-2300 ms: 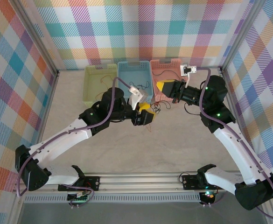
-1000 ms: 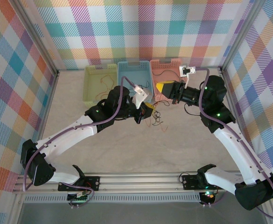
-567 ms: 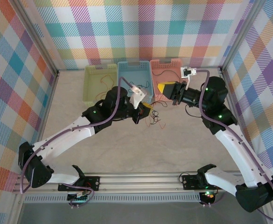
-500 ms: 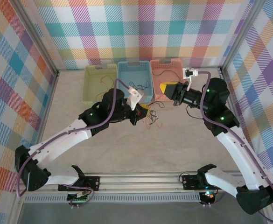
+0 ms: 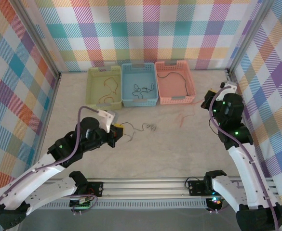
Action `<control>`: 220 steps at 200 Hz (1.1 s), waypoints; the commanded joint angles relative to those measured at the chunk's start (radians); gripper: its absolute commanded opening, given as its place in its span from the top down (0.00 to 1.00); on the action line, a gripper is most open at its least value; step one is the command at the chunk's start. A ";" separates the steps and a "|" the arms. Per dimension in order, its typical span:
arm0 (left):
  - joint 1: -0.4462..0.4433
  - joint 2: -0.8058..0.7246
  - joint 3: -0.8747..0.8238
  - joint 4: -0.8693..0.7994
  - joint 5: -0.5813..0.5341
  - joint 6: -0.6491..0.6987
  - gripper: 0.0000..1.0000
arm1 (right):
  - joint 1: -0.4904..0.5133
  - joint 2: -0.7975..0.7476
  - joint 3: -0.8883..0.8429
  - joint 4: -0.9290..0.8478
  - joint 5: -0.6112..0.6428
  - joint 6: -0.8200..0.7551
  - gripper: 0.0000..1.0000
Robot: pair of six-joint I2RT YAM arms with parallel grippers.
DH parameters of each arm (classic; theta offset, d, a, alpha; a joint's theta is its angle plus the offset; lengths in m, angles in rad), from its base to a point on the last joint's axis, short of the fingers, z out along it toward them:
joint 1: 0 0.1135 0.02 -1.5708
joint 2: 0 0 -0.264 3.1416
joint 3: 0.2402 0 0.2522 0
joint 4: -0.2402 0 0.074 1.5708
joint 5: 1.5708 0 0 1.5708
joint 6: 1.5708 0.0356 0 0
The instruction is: Untangle the cables
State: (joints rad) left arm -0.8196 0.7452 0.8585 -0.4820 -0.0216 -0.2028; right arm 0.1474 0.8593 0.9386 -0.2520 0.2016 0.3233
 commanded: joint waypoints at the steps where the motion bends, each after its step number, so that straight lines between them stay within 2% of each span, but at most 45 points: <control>1: -0.009 -0.092 -0.011 -0.107 -0.233 -0.106 1.00 | -0.033 0.008 -0.003 0.021 0.063 -0.017 1.00; 38: -0.003 -0.210 -0.030 -0.156 -0.405 -0.150 1.00 | -0.055 0.047 -0.008 0.063 -0.082 0.012 1.00; 60: 0.007 -0.197 -0.015 -0.140 -0.409 -0.138 1.00 | -0.055 0.075 -0.005 0.119 -0.240 0.022 1.00; 93: 0.032 -0.092 0.093 -0.125 -0.410 -0.095 1.00 | -0.051 0.140 0.062 0.250 -0.586 0.059 1.00; 108: 0.052 -0.062 0.113 -0.114 -0.405 -0.085 1.00 | -0.030 0.179 0.125 0.292 -0.688 0.084 1.00; 158: 0.149 0.004 0.030 -0.051 -0.288 -0.145 1.00 | 0.082 0.365 0.445 0.292 -0.732 0.077 1.00; 220: 0.216 0.042 -0.120 0.022 -0.183 -0.208 1.00 | 0.179 0.756 0.951 0.297 -0.756 0.119 1.00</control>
State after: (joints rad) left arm -0.6254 0.8005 0.7673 -0.5163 -0.2615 -0.3756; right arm 0.2958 1.4944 1.7466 0.0189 -0.5209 0.4034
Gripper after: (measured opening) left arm 0.054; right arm 0.062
